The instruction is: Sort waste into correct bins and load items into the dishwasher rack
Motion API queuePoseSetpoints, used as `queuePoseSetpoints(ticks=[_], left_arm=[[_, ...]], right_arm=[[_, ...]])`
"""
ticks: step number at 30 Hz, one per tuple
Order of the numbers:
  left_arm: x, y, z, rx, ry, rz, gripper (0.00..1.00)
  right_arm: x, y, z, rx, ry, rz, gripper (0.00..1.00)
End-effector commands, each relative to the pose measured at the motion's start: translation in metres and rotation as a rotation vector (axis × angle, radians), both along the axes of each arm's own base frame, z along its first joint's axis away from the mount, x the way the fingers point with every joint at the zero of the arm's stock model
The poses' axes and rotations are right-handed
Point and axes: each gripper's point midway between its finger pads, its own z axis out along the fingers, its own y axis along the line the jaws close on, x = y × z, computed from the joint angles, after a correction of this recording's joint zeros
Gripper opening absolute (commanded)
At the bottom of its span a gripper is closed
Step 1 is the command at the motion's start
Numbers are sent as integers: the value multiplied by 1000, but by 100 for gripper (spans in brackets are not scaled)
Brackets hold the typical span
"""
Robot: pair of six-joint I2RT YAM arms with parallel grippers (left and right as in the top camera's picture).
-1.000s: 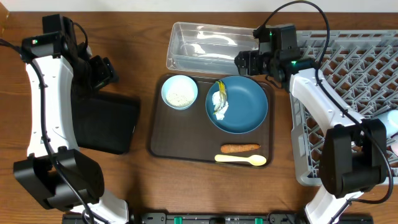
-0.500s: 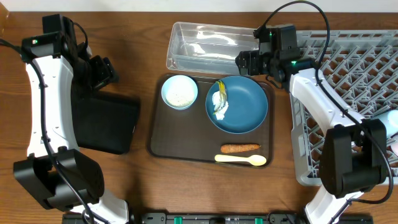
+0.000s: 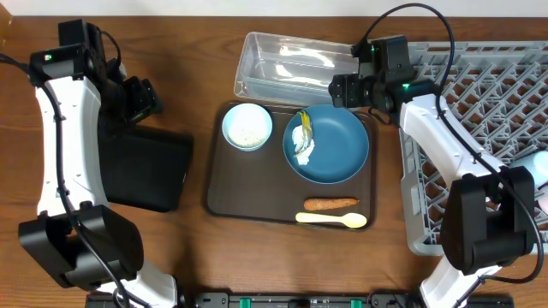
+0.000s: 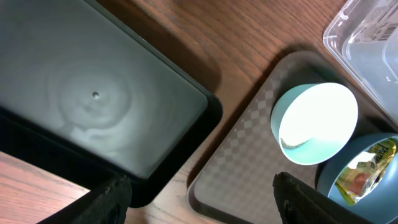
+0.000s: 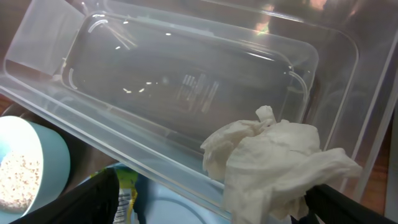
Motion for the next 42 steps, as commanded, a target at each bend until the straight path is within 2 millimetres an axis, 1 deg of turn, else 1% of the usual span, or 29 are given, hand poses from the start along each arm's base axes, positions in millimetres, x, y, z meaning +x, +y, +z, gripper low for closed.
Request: queuePoseSetpoints(ticks=[1, 6, 10, 14, 17, 21, 25, 28, 30, 31, 33, 35, 36, 37, 38, 39, 40, 41, 42], left_arm=[[-3, 1, -2, 6, 9, -7, 76], [-3, 1, -2, 6, 9, -7, 76], [-3, 1, -2, 6, 9, -7, 76], [-3, 1, -2, 6, 9, -7, 76], [-3, 1, -2, 6, 9, -7, 76], [-3, 1, -2, 6, 9, -7, 76], [-3, 1, -2, 6, 9, -7, 76], [-3, 1, -2, 6, 9, -7, 76], [-3, 1, -2, 6, 9, -7, 76], [-3, 1, -2, 6, 9, -7, 76], [-3, 1, -2, 6, 9, -7, 76], [-3, 1, -2, 6, 9, -7, 76], [-3, 1, -2, 6, 9, -7, 76], [-3, 1, -2, 6, 9, -7, 76], [-3, 1, -2, 6, 9, -7, 76], [-3, 1, -2, 5, 9, -7, 76], [-3, 1, -2, 5, 9, -7, 76], [-3, 1, -2, 5, 9, -7, 76], [-4, 1, -2, 5, 10, -7, 76]], right_arm=[[5, -5, 16, -17, -43, -7, 82], [6, -8, 19, -27, -53, -18, 82], [7, -15, 30, -58, -86, -34, 83], [6, -26, 40, -104, -107, -69, 83], [2, -33, 41, -131, -97, -89, 83], [-5, -41, 33, -169, -58, -109, 83], [-7, -46, 31, -176, -42, -116, 84], [-5, -45, 32, -169, -50, -114, 84], [-1, -36, 39, -126, -75, -89, 85], [0, -27, 44, -85, -92, -58, 86], [0, 2, 60, 26, -144, 90, 85], [-6, 35, 81, 161, -208, 265, 87], [-8, 44, 88, 204, -226, 306, 88], [-6, 46, 91, 216, -244, 316, 84], [0, 39, 87, 176, -245, 263, 80], [9, 17, 76, 79, -220, 124, 87], [14, -11, 64, -16, -181, -50, 93], [12, -43, 53, -101, -133, -258, 99], [10, -40, 51, -106, -122, -243, 99]])
